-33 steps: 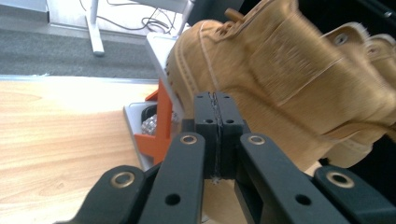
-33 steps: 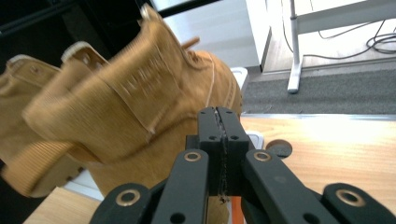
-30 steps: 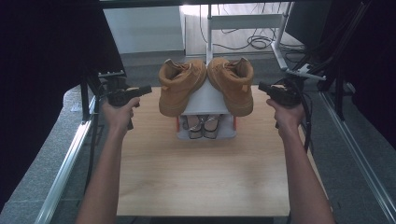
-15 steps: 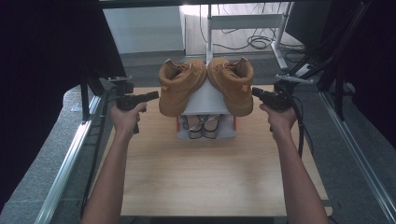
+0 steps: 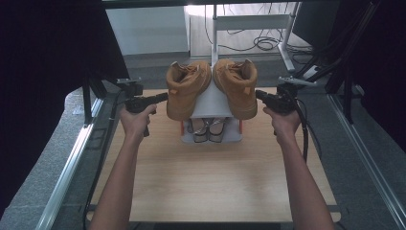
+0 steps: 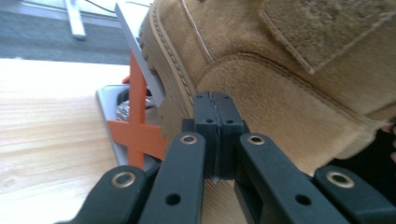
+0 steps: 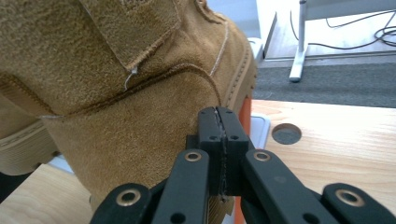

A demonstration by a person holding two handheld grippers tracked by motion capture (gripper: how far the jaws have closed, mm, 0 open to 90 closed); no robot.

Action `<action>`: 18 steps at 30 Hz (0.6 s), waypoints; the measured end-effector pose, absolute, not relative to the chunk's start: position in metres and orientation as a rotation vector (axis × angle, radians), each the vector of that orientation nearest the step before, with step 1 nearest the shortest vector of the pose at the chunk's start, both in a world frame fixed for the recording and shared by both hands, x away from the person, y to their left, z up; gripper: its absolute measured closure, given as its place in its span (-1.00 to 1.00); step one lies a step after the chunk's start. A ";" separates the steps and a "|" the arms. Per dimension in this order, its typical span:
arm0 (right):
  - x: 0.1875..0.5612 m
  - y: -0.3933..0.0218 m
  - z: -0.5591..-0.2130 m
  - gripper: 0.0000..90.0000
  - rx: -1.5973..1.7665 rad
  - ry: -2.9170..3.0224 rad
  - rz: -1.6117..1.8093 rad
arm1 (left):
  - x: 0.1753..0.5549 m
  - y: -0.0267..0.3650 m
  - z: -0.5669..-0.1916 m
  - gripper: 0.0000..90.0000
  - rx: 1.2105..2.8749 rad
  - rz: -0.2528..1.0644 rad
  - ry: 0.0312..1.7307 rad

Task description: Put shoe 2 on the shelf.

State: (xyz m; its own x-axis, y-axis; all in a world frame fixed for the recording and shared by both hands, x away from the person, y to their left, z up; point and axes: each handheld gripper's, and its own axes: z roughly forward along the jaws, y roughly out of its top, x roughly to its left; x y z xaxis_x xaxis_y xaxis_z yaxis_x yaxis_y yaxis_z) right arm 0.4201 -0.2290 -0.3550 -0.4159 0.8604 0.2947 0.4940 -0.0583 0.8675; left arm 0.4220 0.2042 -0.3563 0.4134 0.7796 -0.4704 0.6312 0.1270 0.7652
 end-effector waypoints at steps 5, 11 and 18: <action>0.421 -0.221 -0.355 0.98 1.428 1.896 1.466 | 0.423 0.201 -0.358 1.00 1.561 0.144 1.281; 0.424 -0.220 -0.356 0.98 1.436 1.889 1.466 | 0.424 0.190 -0.358 1.00 1.565 0.124 1.266; 0.436 -0.218 -0.358 0.98 1.429 1.890 1.422 | 0.427 0.178 -0.359 1.00 1.568 0.108 1.255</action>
